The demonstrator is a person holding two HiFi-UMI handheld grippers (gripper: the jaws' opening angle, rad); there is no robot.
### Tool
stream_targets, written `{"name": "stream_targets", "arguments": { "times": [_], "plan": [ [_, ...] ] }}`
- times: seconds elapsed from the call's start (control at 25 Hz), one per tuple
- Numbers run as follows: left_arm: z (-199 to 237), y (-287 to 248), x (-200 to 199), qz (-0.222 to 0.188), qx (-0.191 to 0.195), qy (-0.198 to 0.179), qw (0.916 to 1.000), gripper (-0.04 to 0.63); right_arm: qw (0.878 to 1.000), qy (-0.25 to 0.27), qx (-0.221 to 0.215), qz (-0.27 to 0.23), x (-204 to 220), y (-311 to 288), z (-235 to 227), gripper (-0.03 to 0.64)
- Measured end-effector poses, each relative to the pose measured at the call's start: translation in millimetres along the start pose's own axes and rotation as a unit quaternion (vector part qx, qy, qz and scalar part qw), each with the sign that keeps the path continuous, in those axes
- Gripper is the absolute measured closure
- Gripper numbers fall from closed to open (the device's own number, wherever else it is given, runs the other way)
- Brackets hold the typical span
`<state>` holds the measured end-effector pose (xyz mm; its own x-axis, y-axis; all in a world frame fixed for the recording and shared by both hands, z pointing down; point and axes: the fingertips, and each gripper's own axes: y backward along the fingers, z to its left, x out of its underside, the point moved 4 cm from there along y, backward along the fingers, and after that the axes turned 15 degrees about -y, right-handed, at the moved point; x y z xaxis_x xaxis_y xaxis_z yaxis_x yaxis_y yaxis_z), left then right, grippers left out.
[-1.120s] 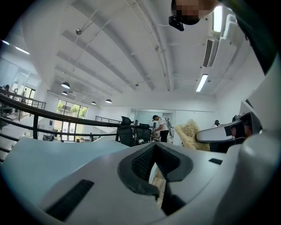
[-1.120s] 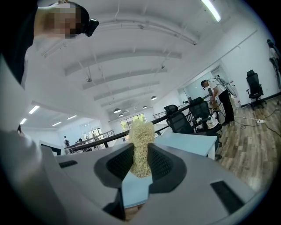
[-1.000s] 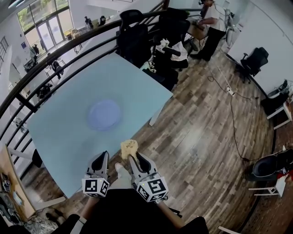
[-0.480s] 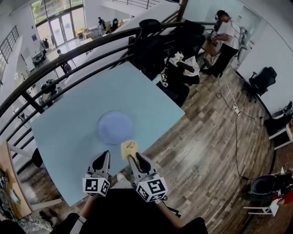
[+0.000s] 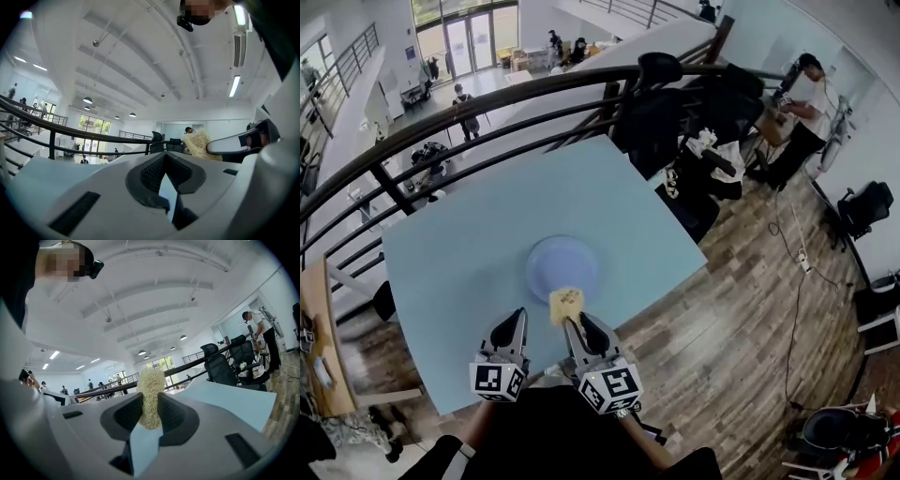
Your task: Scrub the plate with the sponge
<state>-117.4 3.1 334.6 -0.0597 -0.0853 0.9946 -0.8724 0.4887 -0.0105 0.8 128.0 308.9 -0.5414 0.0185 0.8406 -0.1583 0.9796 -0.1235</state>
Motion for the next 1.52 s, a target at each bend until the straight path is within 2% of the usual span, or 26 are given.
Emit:
{"name": "stream_targets", "arguments": {
  "times": [0.36, 0.72, 1.12, 1.52],
  "plan": [
    [6, -13, 6, 0.02, -0.053, -0.002, 0.9984, 0.594, 0.998, -0.006, -0.041, 0.038, -5, -31, -17, 0.534],
    [-12, -44, 9, 0.042, -0.118, -0.003, 0.9921, 0.594, 0.992, -0.004, -0.094, 0.087, -30, -64, -59, 0.534],
    [-30, -82, 10, 0.056, -0.202, -0.003, 0.9777, 0.594, 0.975, 0.003, -0.166, 0.147, -50, -104, -104, 0.534],
    [-49, -98, 24, 0.084, -0.279, 0.007, 0.9565, 0.594, 0.953, 0.01, -0.213, 0.214, -44, -133, -145, 0.534]
  ]
}}
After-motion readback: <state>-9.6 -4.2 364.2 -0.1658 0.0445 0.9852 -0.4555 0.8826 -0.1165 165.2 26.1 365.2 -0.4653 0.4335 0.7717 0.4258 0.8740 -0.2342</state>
